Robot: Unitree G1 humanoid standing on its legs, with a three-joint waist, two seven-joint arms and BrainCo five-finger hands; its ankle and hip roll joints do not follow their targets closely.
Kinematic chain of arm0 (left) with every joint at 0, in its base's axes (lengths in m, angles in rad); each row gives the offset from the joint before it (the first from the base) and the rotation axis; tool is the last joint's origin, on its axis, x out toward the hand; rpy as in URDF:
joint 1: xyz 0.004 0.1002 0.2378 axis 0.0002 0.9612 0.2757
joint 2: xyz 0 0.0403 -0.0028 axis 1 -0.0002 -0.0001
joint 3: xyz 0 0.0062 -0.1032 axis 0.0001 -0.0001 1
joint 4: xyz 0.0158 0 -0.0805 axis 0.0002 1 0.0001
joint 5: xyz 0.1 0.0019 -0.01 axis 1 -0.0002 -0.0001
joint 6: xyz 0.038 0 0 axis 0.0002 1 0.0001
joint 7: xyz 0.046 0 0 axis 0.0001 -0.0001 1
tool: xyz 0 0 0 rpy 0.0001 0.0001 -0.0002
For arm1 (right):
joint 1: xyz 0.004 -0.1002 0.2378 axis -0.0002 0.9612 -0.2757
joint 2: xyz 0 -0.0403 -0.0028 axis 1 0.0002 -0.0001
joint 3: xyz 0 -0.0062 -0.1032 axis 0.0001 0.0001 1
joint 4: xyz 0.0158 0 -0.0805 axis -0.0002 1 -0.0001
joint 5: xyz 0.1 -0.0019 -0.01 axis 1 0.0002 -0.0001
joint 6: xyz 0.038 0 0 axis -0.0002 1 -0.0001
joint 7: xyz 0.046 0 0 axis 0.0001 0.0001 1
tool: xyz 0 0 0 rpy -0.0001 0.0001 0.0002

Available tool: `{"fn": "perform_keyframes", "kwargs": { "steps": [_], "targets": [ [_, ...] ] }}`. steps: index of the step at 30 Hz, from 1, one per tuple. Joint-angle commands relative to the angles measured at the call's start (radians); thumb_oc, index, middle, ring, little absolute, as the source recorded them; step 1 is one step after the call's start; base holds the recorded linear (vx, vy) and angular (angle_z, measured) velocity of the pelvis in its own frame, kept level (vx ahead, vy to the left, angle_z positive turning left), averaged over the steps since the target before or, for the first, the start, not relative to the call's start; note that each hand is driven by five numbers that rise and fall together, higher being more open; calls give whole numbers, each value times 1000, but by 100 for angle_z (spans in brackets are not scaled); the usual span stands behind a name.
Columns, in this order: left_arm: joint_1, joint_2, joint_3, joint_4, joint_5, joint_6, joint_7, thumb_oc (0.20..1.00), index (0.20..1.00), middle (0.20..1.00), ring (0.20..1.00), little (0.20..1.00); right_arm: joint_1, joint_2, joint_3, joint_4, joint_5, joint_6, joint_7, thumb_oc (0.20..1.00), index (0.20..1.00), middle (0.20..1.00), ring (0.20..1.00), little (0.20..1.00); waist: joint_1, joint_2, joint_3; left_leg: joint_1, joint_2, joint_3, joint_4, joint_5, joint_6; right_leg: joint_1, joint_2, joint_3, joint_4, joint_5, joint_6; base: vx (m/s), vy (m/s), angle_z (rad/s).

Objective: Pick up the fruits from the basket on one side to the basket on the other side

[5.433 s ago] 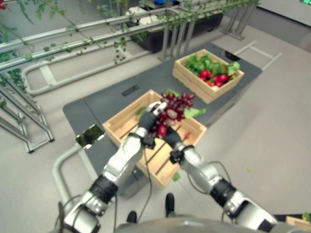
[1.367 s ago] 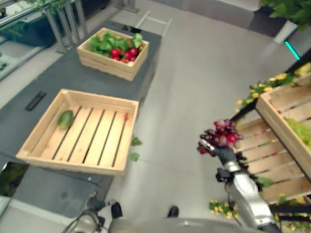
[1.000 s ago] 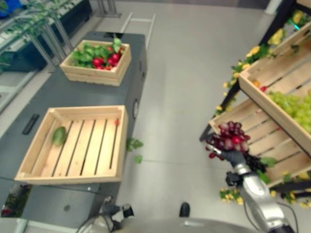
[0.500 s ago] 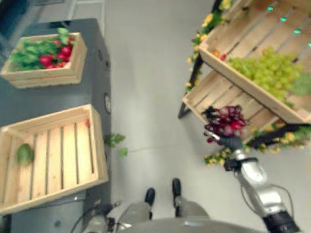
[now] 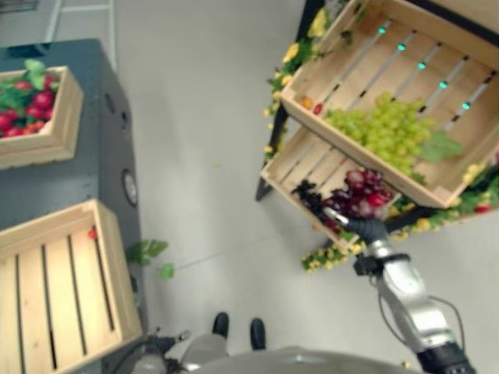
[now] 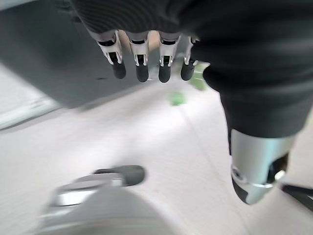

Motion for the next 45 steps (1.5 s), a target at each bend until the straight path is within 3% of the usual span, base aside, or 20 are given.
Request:
{"fn": "perform_keyframes", "kwargs": {
  "steps": [1,2,3,4,5,6,7,8,12,25,45],
  "targets": [
    [-12,4,-52,19,34,-6,13,1000,1000,1000,1000,1000,-6,7,-51,-113,-33,-69,-11,200,200,200,200,200,-34,15,0,-19,0,-9,-102,55,-16,-115,-49,-93,236,-29,130,-32,79,-7],
    [-12,3,-52,19,34,-6,13,1000,1000,1000,1000,1000,-6,7,-51,-113,-33,-69,-11,200,200,200,200,200,-35,15,0,-19,0,-10,-102,55,-16,-115,-49,-94,237,-30,130,58,97,13],
    [-23,1,-57,22,43,-5,8,1000,1000,1000,1000,1000,-10,15,-57,-120,-34,-66,-15,200,200,200,200,200,-43,39,9,7,23,-12,-100,37,-27,-141,-127,-141,155,-68,103,86,18,16],
    [-24,1,-57,23,43,-5,8,1000,1000,1000,1000,1000,-10,15,-57,-120,-34,-66,-15,200,200,200,200,200,-44,39,11,9,23,-13,-100,37,-27,-139,-127,-142,155,-68,103,223,5,-4],
    [-38,-5,-56,31,49,-4,7,1000,1000,1000,1000,1000,-13,12,-76,-128,-43,-68,-24,200,200,200,200,200,-50,32,10,29,5,-18,-103,19,-31,-136,-166,-141,29,-40,84,140,-13,-27],
    [-39,-5,-56,32,49,-4,7,1000,1000,1000,1000,1000,-13,11,-77,-129,-43,-67,-24,200,200,200,200,200,-50,34,13,33,7,-19,-103,18,-31,-128,-164,-143,22,-37,84,275,6,-40],
    [-49,-10,-67,46,56,-2,-6,1000,1000,1000,1000,1000,-9,9,-100,-112,-36,-71,-48,200,200,200,200,200,-65,17,15,47,-29,-37,-103,3,-26,-123,-173,-86,-99,18,81,149,33,-23],
    [-35,-14,-55,58,57,5,-8,1000,1000,1000,1000,1000,-7,8,-98,-124,-32,-60,-37,200,200,200,200,200,-57,9,3,47,-35,-28,-101,-4,-25,-84,-187,-102,-114,25,88,151,35,-6],
    [-5,-32,-59,84,75,19,-21,1000,1000,1000,1000,1000,-2,-22,-128,-185,-28,-52,-23,200,200,200,200,200,-53,-10,-41,64,-50,-18,-102,-23,-19,-33,-155,-102,-132,30,68,138,5,45],
    [33,-58,-95,69,93,26,-51,1000,1000,1000,1000,1000,-29,-86,-223,-254,-44,-51,-44,200,200,200,200,200,-50,10,-94,85,-45,-39,-107,-51,-29,51,-147,-130,-188,-7,55,64,-14,2],
    [58,-67,-127,80,54,44,-86,1000,1000,1000,1000,1000,-249,-184,-269,-85,26,-18,-123,200,200,200,200,200,-20,6,-122,81,-40,-40,-107,-54,-34,73,-148,-124,-213,-6,53,2,0,0]
  ]
}}
